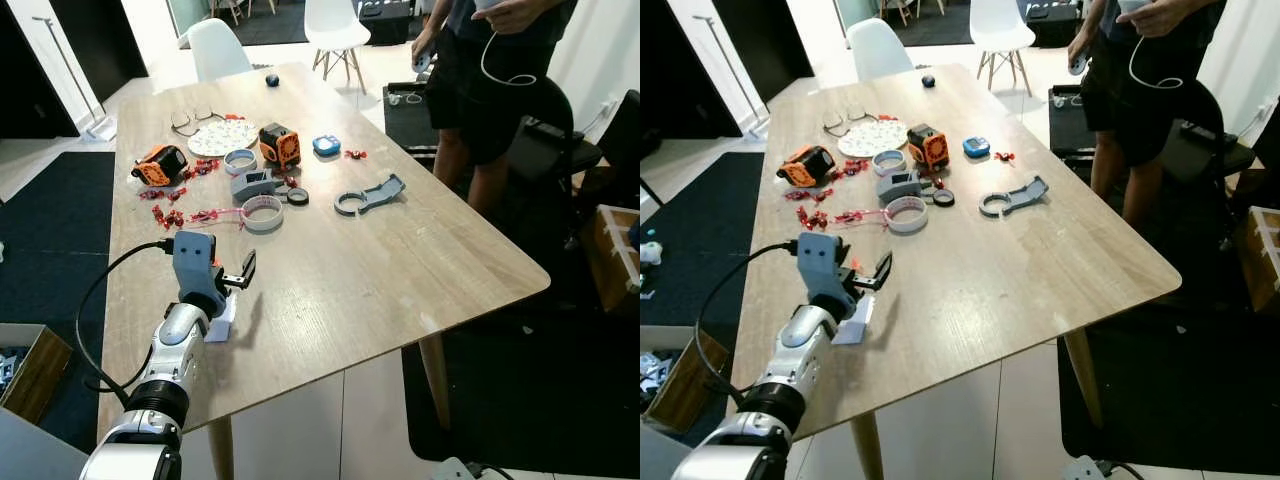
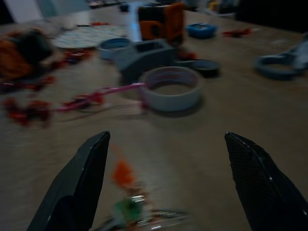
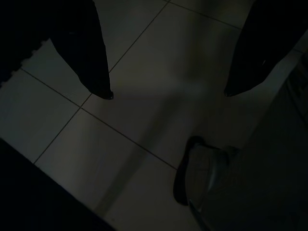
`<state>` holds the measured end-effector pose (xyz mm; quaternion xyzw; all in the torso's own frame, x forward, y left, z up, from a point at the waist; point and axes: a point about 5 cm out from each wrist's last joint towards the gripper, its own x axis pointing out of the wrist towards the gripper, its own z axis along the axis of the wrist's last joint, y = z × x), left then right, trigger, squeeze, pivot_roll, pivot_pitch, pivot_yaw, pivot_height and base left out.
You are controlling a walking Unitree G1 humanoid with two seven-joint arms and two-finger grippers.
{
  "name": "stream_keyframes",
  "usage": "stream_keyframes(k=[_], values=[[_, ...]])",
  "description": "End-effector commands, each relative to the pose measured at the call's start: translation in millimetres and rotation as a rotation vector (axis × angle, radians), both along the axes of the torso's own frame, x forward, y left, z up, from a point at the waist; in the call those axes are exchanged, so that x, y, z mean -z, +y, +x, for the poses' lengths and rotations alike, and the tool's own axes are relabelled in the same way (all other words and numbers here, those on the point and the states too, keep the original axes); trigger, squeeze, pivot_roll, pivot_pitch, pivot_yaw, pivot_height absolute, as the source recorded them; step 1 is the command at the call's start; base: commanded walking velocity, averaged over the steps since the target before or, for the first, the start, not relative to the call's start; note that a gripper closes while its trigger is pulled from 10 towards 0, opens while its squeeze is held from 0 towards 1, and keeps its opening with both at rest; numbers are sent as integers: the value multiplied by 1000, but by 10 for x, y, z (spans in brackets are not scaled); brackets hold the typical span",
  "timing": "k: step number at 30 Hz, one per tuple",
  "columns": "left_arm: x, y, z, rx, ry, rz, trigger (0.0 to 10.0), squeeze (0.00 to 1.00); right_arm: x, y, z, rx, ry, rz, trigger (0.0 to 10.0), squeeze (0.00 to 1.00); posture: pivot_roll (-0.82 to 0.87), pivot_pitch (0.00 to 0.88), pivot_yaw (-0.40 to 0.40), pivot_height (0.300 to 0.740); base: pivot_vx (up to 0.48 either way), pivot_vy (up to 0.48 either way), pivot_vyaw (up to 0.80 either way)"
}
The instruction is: Hang keys on a hook
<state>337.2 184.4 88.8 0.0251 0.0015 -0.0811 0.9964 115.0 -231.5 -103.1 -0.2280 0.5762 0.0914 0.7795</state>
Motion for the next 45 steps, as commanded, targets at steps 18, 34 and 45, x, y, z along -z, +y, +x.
stream_keyframes(k=[18,34,45], values=[[115,120,-20,76,155,330,10000,0,8,-2,-30,10,4,1,10000,0,-125,56,106,740,0,0,0],[231,194,15,-112,383,197,10000,0,15,17,-40,8,8,2,10000,0,-123,59,113,740,0,0,0],[500,185,-153,-103,588,82,10000,0,18,19,-47,6,11,0,10000,0,-125,60,115,740,0,0,0]])
